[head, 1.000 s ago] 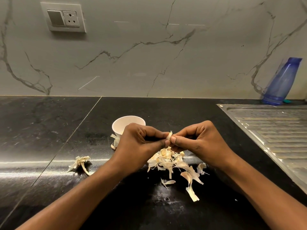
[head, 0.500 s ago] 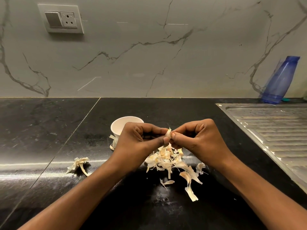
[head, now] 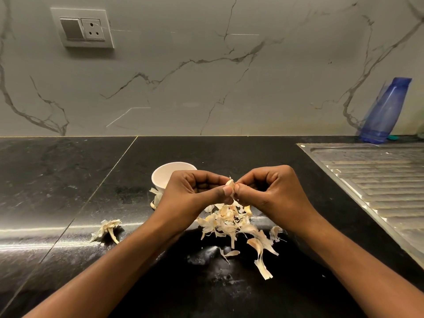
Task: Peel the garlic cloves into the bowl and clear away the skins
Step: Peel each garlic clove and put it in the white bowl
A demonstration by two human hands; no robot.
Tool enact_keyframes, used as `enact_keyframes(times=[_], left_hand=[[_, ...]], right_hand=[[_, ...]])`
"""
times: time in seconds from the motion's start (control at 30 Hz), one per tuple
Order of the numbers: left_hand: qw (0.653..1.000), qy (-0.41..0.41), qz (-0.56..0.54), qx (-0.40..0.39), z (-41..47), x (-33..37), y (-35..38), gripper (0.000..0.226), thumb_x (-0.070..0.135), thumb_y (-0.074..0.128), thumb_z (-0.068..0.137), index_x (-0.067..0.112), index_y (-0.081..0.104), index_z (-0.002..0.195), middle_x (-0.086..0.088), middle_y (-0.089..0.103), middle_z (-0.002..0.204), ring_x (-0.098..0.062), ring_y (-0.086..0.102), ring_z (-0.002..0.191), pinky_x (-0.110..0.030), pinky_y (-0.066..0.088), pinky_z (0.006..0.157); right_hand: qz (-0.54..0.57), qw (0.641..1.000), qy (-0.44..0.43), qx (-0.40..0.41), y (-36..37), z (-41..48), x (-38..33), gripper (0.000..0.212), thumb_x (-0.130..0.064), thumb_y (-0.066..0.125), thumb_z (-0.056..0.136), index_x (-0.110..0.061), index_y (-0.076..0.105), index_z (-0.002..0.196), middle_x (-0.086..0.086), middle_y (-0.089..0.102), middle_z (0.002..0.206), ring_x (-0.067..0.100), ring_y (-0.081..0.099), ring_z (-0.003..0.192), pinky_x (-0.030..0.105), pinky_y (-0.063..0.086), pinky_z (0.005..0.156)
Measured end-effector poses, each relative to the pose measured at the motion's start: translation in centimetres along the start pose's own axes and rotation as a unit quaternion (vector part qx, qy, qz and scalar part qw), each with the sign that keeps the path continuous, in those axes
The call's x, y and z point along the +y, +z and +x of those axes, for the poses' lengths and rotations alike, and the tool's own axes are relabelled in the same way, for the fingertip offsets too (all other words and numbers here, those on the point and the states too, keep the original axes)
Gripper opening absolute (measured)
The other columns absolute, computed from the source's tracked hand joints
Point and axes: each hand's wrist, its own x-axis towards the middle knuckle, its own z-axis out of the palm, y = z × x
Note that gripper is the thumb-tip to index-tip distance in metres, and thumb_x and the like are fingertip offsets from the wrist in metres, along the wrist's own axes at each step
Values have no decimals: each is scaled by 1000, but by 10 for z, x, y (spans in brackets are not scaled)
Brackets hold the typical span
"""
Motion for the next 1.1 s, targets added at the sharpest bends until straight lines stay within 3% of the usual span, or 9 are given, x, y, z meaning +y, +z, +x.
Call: enact_keyframes(times=[0.2,0.3,0.4,0.6,0.73,0.87,0.97,1.1], left_hand=[[1000,-4,-30,7,-1,1,-2,35,15,80,76,1,78,108,-20,80,97,-37,79,93,-36,64,88],[999,1,-29,16,0,2,-3,35,13,81,76,-1,78,108,-19,80,97,-36,79,94,-38,64,89],[1000,13,-14,23,0,3,-3,34,11,83,76,-1,78,107,-18,80,97,-34,79,93,-38,64,89],[999,28,8,23,0,2,-4,33,11,83,76,-1,78,107,-16,81,97,-34,80,93,-39,65,88],[999,28,2,21,-1,2,-3,34,13,83,75,-1,78,106,-17,81,96,-34,80,91,-36,65,85],[999,21,-30,24,0,2,-2,32,9,82,77,-3,77,107,-21,80,97,-39,79,92,-43,64,89],[999,12,-42,30,1,1,-2,27,7,80,81,-3,77,107,-23,79,97,-41,78,92,-46,64,90],[998,-2,-60,36,4,0,-3,20,-4,74,88,-6,75,108,-25,78,98,-42,77,91,-41,65,88]], right_hand=[[58,997,31,-27,-5,2,1,5,-12,78,92,-10,83,92,7,81,82,28,78,75,40,67,72],[74,996,38,-38,-5,3,2,16,-23,78,91,-10,83,98,6,82,87,26,79,81,35,66,75],[73,996,35,-43,-2,3,2,29,-35,80,85,-12,84,101,4,82,89,23,79,83,38,67,77],[68,996,24,-51,-2,5,6,26,-30,77,87,-12,83,105,2,82,93,20,79,86,34,66,79],[46,997,18,-53,-1,4,7,24,-34,75,90,-15,81,104,2,81,91,22,78,84,39,66,79],[28,998,7,-58,4,4,8,22,-36,68,96,-16,76,103,-1,78,89,22,74,82,41,65,77],[57,996,11,-71,6,5,9,19,-29,66,99,-13,74,104,4,77,91,25,72,83,38,64,77],[128,988,35,-84,8,6,8,24,-26,63,98,-5,72,106,1,76,90,15,71,83,29,60,78]])
